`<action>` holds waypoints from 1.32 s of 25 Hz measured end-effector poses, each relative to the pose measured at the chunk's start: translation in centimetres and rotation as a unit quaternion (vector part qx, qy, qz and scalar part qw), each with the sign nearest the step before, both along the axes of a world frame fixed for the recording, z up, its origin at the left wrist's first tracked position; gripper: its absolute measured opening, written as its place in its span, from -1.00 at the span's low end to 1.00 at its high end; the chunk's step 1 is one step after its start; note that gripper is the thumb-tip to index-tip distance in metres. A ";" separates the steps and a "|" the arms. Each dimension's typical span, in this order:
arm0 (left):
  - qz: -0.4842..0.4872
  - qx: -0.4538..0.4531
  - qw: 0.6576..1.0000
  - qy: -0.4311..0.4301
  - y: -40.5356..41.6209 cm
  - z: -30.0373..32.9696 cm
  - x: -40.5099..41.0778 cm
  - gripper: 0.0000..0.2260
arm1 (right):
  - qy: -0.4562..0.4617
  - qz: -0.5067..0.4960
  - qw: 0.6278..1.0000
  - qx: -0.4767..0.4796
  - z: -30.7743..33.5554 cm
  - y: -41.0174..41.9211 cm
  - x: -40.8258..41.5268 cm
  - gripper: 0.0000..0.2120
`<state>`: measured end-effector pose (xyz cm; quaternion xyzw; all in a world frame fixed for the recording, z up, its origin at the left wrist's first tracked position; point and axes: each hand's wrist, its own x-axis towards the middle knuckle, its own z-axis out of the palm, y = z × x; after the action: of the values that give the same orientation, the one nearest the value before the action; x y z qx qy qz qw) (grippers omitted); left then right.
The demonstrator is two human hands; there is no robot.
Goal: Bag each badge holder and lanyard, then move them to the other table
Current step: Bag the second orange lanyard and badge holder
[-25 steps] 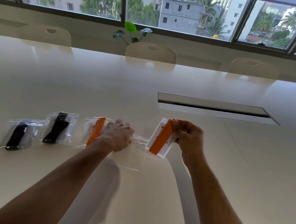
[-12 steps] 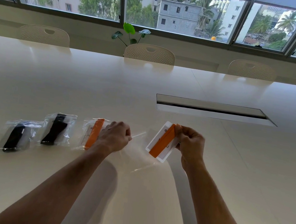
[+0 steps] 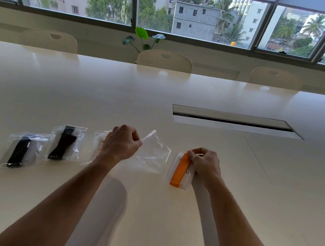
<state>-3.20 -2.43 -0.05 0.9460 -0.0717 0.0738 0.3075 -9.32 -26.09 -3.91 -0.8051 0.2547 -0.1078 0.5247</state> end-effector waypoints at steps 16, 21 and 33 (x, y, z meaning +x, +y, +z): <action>-0.053 -0.075 0.994 -0.058 -1.4 1.5 -2.1 -0.76 | -0.165 0.119 0.977 -0.064 3.2 7.0 0.4 -0.85; -0.092 -0.095 0.987 -0.091 -1.1 1.4 -2.9 -0.76 | -0.187 0.155 0.966 0.093 3.0 8.5 0.7 -0.86; -0.137 -0.106 0.979 -0.107 -1.4 0.3 -2.9 -0.91 | -0.168 0.155 0.973 0.037 3.3 8.5 0.4 -0.85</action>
<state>-6.13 -3.80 0.22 0.8760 -0.2247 0.1390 0.4035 -8.88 -17.56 -0.59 -0.7849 0.0389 -0.1493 0.6000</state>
